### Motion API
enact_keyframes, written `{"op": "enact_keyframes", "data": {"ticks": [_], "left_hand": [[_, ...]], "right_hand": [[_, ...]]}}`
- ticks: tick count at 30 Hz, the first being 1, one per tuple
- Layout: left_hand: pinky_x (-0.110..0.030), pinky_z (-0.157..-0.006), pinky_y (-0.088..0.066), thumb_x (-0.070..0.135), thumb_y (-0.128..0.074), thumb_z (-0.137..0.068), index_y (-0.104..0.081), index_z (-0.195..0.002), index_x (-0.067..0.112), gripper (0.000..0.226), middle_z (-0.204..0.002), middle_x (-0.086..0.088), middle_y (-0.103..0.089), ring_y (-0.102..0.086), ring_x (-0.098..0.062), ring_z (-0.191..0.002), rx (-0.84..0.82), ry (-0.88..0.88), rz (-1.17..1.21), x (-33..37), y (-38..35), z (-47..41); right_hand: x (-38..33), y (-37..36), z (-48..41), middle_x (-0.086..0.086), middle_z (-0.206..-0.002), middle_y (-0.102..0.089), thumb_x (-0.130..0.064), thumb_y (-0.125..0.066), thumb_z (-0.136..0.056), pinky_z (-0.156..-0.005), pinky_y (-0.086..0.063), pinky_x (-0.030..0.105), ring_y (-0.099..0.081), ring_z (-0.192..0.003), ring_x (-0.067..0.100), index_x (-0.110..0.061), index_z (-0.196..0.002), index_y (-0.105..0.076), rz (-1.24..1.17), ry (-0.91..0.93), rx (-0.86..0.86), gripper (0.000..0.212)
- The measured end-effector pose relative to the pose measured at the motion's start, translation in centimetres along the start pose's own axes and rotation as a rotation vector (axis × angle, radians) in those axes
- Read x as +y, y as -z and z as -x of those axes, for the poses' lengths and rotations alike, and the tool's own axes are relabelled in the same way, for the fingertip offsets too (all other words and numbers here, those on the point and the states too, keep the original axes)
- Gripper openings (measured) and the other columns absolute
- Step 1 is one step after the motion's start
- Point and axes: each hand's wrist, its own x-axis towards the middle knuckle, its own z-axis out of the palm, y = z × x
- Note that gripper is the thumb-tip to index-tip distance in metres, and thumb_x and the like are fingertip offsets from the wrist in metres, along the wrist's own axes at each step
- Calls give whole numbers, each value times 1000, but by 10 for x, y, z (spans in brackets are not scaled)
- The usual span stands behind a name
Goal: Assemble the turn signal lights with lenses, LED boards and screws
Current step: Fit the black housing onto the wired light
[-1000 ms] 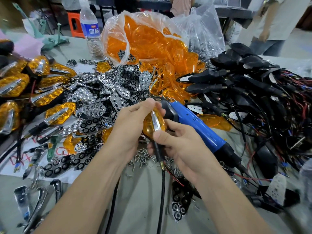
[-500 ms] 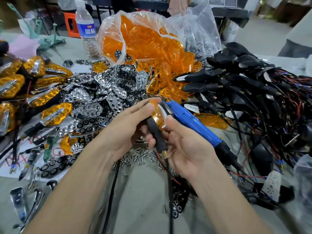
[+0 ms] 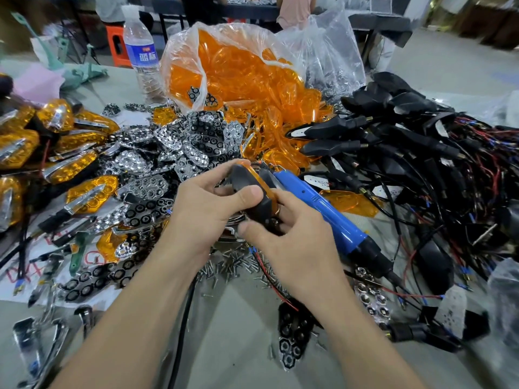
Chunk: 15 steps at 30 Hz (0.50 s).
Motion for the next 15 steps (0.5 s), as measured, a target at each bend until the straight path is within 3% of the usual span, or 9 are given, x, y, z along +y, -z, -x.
{"op": "enact_keyframes", "data": {"ticks": [4,6,9,15], "left_hand": [[-24,-64,-60,5,-86,-74,-83,-96,35,38,-89,-3,-81,-76,-13,-77,-35,-73,-12,0,-6,2],[-25,-73,-60,12,-77,-79,-83,-96,32,27,-97,-2,-81,-76,-15,-86,-70,-44,63,4,-4,1],[-32,-86,-62,21,-66,-85,-80,-106,21,25,-113,-6,-78,-74,-20,-100,-152,8,156,8,1,-2],[-26,-75,-60,19,-79,-80,-76,-107,12,28,-92,-6,-80,-73,-18,-81,-26,-83,93,10,-1,1]], "right_hand": [[4,-6,1,-15,-84,-76,-48,-71,-77,-74,-61,42,-72,-76,7,-36,-102,-70,0,36,109,27],[5,-5,-1,-12,-76,-74,-44,-72,-78,-66,-58,40,-66,-63,8,-37,-102,-72,-98,36,78,25],[4,-1,-3,-11,-60,-65,-34,-75,-81,-52,-45,25,-55,-48,6,-38,-96,-76,-238,41,-8,16],[5,1,-3,-2,-50,-54,-35,-72,-87,-46,-37,21,-49,-47,16,-24,-97,-75,-345,-14,-126,15]]}}
